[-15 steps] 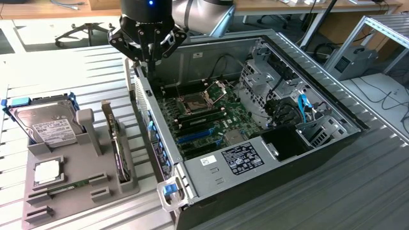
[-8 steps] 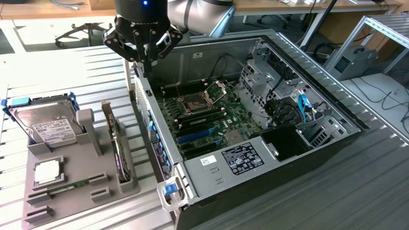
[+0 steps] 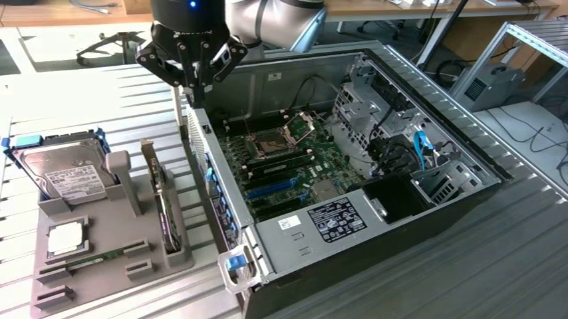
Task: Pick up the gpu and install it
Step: 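Reach for the gpu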
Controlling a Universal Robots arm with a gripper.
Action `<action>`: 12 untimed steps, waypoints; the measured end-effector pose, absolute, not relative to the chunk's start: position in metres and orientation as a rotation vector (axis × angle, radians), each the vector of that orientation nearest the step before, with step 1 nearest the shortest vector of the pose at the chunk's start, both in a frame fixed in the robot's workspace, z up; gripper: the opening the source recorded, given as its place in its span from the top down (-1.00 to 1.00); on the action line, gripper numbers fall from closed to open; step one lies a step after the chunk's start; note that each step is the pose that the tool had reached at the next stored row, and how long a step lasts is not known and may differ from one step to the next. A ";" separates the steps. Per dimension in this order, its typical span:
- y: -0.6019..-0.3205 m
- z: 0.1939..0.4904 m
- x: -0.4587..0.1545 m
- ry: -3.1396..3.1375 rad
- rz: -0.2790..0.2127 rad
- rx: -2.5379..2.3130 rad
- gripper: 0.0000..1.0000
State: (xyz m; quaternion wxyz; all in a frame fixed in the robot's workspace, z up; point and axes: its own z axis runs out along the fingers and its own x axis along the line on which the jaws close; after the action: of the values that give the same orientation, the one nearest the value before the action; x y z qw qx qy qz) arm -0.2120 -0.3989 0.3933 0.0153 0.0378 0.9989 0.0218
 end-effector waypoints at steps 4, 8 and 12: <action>-0.399 0.393 -0.216 3.108 0.068 0.118 0.79; -0.399 0.393 -0.220 3.108 0.068 0.118 0.79; -0.399 0.393 -0.224 3.108 0.068 0.118 0.79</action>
State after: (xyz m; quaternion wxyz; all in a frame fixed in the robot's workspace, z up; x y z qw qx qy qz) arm -0.2235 -0.3989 0.3933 0.0155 0.0378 0.9989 0.0218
